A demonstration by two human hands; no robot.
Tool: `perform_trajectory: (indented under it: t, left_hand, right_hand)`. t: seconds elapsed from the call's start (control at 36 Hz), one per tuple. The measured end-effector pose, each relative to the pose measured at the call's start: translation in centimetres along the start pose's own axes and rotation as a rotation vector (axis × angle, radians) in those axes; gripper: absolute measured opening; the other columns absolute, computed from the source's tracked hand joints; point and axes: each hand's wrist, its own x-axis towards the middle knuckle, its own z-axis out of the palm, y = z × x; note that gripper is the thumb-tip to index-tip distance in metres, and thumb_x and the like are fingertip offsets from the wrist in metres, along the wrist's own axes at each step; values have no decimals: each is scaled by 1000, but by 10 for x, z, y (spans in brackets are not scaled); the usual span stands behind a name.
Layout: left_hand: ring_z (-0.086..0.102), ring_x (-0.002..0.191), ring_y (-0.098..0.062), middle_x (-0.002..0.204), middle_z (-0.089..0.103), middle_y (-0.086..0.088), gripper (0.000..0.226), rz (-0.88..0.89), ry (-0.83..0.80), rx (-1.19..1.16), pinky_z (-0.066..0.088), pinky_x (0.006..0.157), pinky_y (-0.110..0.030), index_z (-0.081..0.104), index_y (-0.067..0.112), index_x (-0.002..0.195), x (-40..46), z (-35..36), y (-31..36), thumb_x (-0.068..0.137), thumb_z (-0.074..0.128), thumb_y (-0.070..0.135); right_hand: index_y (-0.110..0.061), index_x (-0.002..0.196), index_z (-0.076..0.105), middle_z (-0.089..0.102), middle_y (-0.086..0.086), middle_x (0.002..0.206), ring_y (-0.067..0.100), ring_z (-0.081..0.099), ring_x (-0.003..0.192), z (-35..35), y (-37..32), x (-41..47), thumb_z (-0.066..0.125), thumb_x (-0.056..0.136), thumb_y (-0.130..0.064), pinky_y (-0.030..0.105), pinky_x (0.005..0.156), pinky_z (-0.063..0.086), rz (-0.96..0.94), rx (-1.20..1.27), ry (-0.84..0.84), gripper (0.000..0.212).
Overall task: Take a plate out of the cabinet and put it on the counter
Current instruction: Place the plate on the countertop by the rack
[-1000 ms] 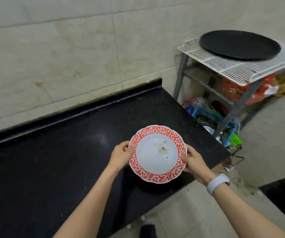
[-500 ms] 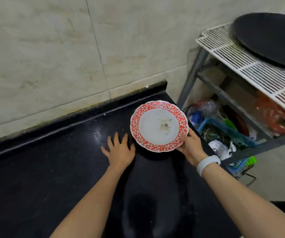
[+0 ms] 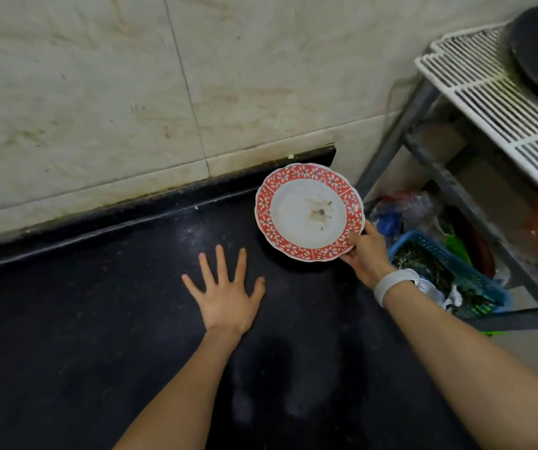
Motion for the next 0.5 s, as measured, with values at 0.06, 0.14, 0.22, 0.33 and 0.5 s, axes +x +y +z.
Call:
perform_trajectory:
  t: [0.06, 0.14, 0.22, 0.33, 0.5]
  left_hand:
    - [-22, 142, -32, 157, -15, -2, 66, -5, 4, -2, -9, 110, -68, -8, 42, 141, -1, 0, 0, 84, 15, 66]
    - [-21, 142, -32, 157, -14, -2, 66, -5, 9, -12, -9, 110, -68, -7, 42, 141, 0, 0, 1, 84, 16, 66]
    - [-21, 142, -32, 157, -15, -1, 66, -8, 13, -9, -9, 109, -68, -8, 43, 141, 0, 1, 1, 84, 16, 67]
    - [-21, 142, -32, 158, -14, -1, 66, -8, 7, -8, -9, 109, -67, -8, 43, 140, 1, 1, 1, 83, 15, 68]
    - [-24, 141, -31, 156, -20, 0, 67, -21, -77, -8, -12, 109, -67, -11, 44, 140, 2, -6, 0, 83, 14, 69]
  right_hand:
    - [-23, 124, 49, 60, 6, 119, 16, 62, 85, -1, -3, 2, 48, 86, -4, 25, 52, 58, -26, -8, -2, 43]
    - [-25, 123, 49, 61, 5, 116, 15, 62, 87, -1, -5, 2, 49, 87, -7, 23, 52, 58, -59, -24, -2, 40]
    - [-26, 126, 47, 60, 4, 120, 18, 62, 94, -2, -4, 1, 48, 88, -11, 24, 54, 58, -76, -53, -5, 41]
    - [-21, 124, 49, 58, 6, 126, 23, 59, 105, -4, -2, -5, 50, 89, -16, 32, 68, 56, -78, -44, -5, 35]
    - [-14, 124, 48, 57, 11, 126, 26, 57, 107, -15, 4, -30, 48, 91, -21, 36, 86, 49, -18, -45, -106, 34]
